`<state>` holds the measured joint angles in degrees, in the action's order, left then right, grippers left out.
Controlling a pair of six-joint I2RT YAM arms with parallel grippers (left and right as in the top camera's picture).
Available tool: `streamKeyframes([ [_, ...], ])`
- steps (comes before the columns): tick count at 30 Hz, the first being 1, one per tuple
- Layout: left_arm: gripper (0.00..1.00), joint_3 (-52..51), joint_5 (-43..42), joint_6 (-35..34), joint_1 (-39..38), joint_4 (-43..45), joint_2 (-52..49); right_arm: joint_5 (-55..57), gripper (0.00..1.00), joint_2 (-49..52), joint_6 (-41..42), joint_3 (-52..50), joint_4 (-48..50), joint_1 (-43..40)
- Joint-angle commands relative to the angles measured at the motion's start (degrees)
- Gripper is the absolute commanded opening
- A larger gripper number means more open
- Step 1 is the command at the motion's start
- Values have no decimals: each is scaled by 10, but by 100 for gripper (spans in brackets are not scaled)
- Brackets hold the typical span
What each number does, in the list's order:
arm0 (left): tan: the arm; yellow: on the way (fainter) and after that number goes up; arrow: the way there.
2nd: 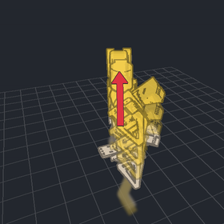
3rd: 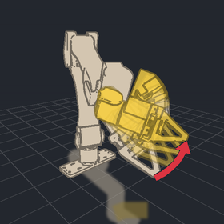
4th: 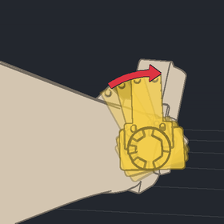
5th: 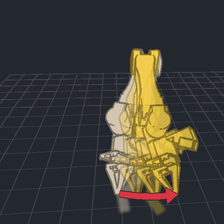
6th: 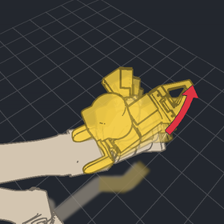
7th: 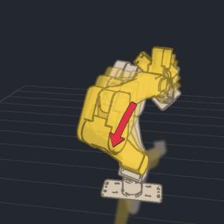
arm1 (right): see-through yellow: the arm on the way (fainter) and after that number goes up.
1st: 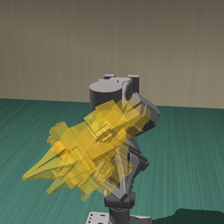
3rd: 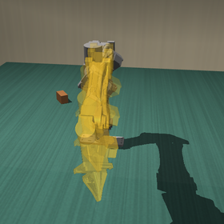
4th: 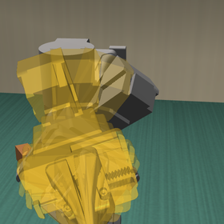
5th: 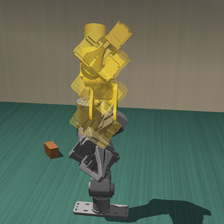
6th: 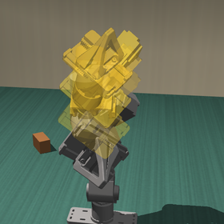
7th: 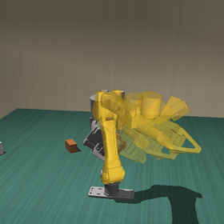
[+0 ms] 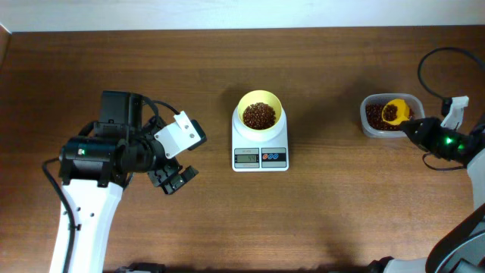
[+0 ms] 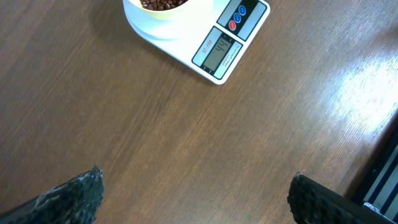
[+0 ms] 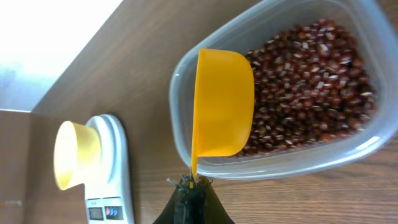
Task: Scoop item into bowl and weigh 50g on scale
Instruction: 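Return the scoop to the bean tub and scoop more beans, then carry the filled scoop with the right gripper to the bowl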
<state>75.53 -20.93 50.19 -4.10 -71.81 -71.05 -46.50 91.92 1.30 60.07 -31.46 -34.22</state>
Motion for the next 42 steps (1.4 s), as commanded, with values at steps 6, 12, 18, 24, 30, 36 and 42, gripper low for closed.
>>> streamKeyframes([
  [6, 99, -5, 0, 11, 3, -1, -2, -151, 4, 3, -1, -1, 2, -3],
  [12, 99, -5, 0, 11, 3, -1, -2, -181, 4, 3, 22, -1, 2, 11],
  [18, 99, -5, 0, 11, 3, -1, -2, -198, 4, 3, 22, -1, 2, 85],
  [24, 99, -5, 0, 11, 3, -1, -2, -209, 4, 3, 52, -1, 38, 169],
  [30, 99, -5, 0, 11, 3, -1, -2, -208, 4, 3, 133, -1, 146, 268],
  [36, 99, -5, 0, 11, 3, -1, -2, -141, 4, 3, 172, -1, 202, 353],
  [42, 99, -5, 0, 11, 3, -1, -2, -53, 4, 3, -64, -1, 204, 422],
])
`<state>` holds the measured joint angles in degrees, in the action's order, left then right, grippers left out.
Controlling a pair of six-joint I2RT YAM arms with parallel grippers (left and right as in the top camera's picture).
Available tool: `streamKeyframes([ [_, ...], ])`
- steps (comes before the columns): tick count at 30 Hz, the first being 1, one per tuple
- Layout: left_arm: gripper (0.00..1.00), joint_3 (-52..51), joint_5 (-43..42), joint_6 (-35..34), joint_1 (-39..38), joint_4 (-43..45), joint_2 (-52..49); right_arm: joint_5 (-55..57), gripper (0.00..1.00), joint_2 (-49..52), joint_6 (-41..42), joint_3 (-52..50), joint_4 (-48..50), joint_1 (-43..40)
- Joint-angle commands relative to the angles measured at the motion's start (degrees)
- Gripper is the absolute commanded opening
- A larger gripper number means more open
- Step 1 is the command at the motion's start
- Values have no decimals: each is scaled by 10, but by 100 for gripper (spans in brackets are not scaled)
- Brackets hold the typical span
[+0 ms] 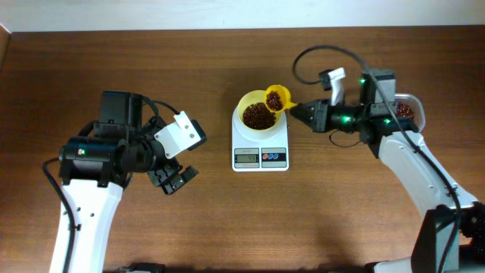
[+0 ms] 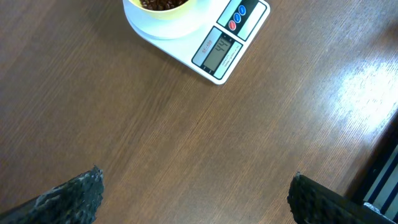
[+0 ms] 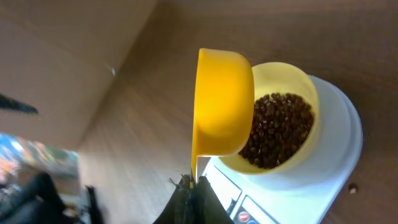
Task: Scoop item into bowl and weigh 50g on scale
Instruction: 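Carry the filled scoop with the right gripper to the bowl, then tilt the scoop to pour beans into the yellow bowl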
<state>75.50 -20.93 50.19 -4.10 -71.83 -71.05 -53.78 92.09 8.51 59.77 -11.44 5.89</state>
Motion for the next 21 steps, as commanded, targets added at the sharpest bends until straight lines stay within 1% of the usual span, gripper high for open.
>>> streamKeyframes([
  [1, 99, -5, 0, 11, 3, 0, -2, 20, 4, 1, -172, 2, 4, 27],
  [3, 99, -5, 0, 11, 3, 0, -2, 26, 4, 1, -253, 2, 4, 36],
  [4, 99, -5, 0, 11, 3, 0, -2, 50, 4, 1, -270, 2, 4, 39],
  [5, 99, -5, 0, 11, 3, 0, -2, 94, 4, 1, -274, 2, 4, 44],
  [7, 99, -5, 0, 11, 3, 0, -2, 115, 4, 1, -283, 2, 5, 47],
  [21, 99, -5, 0, 11, 3, 0, -2, 109, 4, 1, -276, 2, 8, 47],
])
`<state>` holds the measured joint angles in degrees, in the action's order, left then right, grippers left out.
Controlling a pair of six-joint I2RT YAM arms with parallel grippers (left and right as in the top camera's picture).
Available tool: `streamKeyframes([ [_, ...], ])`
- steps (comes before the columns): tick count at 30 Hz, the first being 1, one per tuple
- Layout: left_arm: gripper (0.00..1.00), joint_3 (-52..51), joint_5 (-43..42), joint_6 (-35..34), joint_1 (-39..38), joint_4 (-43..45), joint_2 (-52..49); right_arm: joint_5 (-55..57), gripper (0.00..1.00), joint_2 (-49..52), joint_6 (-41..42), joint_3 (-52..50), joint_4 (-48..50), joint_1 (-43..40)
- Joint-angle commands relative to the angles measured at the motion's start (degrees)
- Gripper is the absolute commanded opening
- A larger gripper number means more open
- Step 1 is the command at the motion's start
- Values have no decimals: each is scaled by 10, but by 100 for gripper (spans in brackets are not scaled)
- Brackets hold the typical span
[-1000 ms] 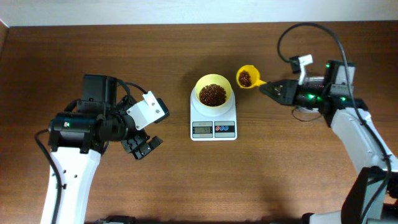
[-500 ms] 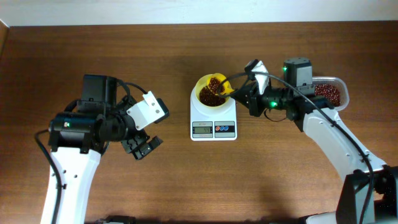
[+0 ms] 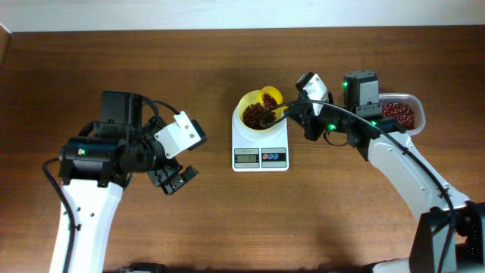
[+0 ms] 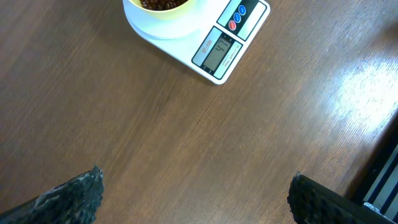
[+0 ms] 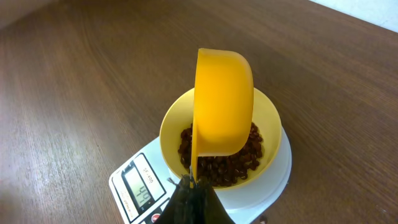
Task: Scoop item into bowl and weigh 50g on scale
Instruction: 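Tilt the scoop to pour beans into the yellow bowl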
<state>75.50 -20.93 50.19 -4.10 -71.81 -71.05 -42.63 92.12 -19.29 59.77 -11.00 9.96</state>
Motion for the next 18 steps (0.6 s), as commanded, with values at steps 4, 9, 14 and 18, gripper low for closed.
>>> streamKeyframes([
  [4, 99, -5, 0, 11, 3, -1, -2, -2, 4, 1, 2, 2, 3, 6],
  [9, 99, -5, 0, 11, 3, -1, -2, -3, 4, 1, 2, 2, 4, 6],
  [14, 99, -5, 0, 11, 3, -1, -2, -5, 4, 1, 2, 2, 22, 6],
  [18, 99, -5, 0, 11, 3, -1, -2, 16, 4, 2, 2, 2, 38, 6],
])
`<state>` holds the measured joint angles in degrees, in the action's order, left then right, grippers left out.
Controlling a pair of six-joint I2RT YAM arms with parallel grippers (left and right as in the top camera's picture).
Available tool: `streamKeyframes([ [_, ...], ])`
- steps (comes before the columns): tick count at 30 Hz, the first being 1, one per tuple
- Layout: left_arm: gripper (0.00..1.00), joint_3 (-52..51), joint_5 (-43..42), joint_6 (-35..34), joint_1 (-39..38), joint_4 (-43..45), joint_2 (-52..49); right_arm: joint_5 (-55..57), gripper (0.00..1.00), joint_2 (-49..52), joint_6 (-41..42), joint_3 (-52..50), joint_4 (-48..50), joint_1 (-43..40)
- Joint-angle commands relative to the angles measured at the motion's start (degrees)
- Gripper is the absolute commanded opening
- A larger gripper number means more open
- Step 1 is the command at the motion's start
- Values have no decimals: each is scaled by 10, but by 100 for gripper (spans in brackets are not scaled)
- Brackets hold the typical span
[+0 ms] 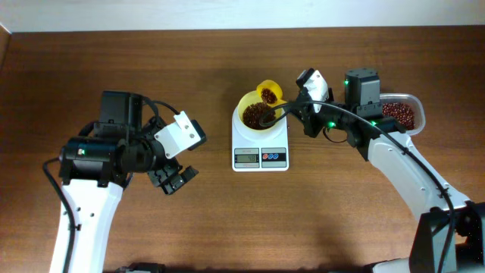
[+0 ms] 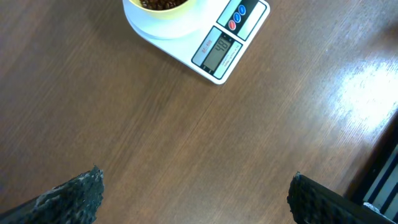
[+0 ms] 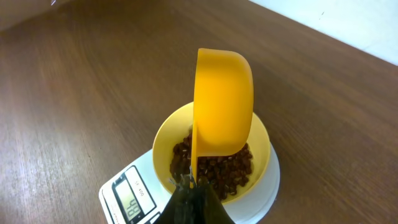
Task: Scoop item into bowl and weigh 50g on scale
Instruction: 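Tilt the scoop to pour beans into the yellow bowl, then move the scoop back into the bean tub and scoop beans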
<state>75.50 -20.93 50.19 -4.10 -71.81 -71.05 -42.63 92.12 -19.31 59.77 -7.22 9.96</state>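
Note:
A white scale [image 1: 260, 149] at the table's middle carries a yellow bowl [image 1: 246, 106] of dark red beans. Its display [image 2: 217, 53] shows in the left wrist view. My right gripper [image 3: 193, 186] is shut on the handle of a yellow scoop [image 3: 222, 102], held tilted over the bowl [image 3: 261, 140]; in the overhead view the scoop [image 1: 269, 93] holds some beans at the bowl's far right rim. My left gripper [image 2: 193, 202] hangs open over bare table, left of the scale, its fingertips [image 2: 74, 196] wide apart.
A clear tub of beans [image 1: 399, 114] sits at the right, behind my right arm. The left arm's white housing [image 1: 179, 133] juts toward the scale. The table's far edge meets a pale wall at the top.
The scoop has shifted slightly toward the bowl's far right rim and shows beans inside. The scale reading has changed. The left arm has not moved.
The scoop was first in the bean tub at the right, in my right gripper. It was then at the bowl's right rim, then tilted over the bowl. It now stays over the bowl, and the scale's reading has changed.

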Motion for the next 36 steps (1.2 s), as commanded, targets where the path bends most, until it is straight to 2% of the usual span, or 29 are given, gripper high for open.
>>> streamKeyframes([
  [1, 99, -5, 0, 11, 3, -1, -2, 15, 4, 2, 3, 2, 2, 6],
  [3, 99, -5, 0, 11, 3, -1, -2, 11, 4, 2, 15, 2, 5, 6],
  [5, 99, -5, 0, 11, 3, -1, -2, 11, 4, 2, 61, 2, 6, 7],
  [8, 99, -5, 0, 11, 3, -1, -2, 11, 4, 2, 67, 2, 6, 6],
  [13, 99, -5, 0, 11, 3, -1, -2, 9, 4, 2, 178, 2, 6, 6],
  [16, 99, -5, 0, 11, 3, -1, -2, 8, 4, 2, 216, 2, 7, 6],
  [22, 99, -5, 0, 11, 3, -1, -2, -33, 4, 1, 218, 2, 7, 6],
  [25, 99, -5, 0, 11, 3, -1, -2, -36, 4, 1, 275, 2, 43, 5],
  [30, 99, -5, 0, 11, 3, -1, -2, -37, 4, 1, 278, 2, 56, 0],
  [36, 99, -5, 0, 11, 3, -1, -2, -37, 4, 1, 278, 2, 56, -74],
])
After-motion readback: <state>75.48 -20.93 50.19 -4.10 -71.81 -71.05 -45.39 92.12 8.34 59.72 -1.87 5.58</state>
